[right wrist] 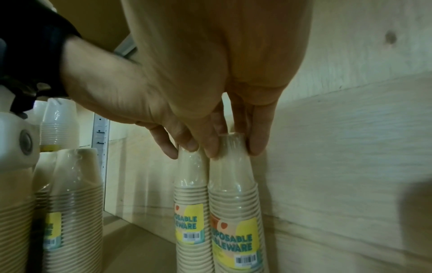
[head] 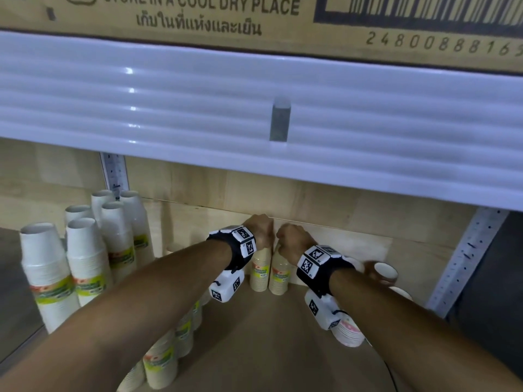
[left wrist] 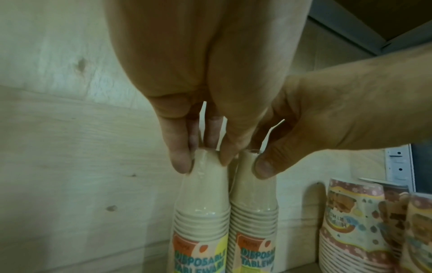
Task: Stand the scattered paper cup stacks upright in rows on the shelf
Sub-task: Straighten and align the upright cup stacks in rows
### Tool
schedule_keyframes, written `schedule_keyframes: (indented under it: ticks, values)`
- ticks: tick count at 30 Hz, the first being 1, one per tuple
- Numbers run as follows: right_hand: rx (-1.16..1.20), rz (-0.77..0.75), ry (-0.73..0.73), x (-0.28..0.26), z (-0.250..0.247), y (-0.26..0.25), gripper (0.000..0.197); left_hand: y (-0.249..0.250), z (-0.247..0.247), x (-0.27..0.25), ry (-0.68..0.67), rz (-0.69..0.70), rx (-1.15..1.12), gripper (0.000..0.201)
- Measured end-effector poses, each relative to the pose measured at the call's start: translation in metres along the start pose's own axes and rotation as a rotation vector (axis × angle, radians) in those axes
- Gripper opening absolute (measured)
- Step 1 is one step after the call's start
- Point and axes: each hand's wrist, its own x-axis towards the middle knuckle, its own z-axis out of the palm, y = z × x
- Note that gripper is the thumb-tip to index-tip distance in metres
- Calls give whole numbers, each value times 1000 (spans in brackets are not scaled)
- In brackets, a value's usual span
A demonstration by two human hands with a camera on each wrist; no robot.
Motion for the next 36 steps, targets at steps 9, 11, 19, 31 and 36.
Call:
schedule_keyframes:
  ticks: [9, 11, 19, 31, 36]
  values:
    - [42, -44, 80, -14, -12, 0, 23, -2, -5, -11, 2, 0, -30, 22]
    - [31, -36, 94, -21, -17, -1, 36, -3, -10, -15, 1, 0, -67, 22]
    - [2, -68, 83, -49, -37, -35, 31, -19, -51, -55, -28, -24, -120, 44]
    - [97, -273, -49, -87, -29, -132, 30, -78, -102, -151, -187, -188, -34, 32]
    - [101, -401, -148, -113, -24, -178, 24, -92, -105, -192, -287, -220, -7, 26]
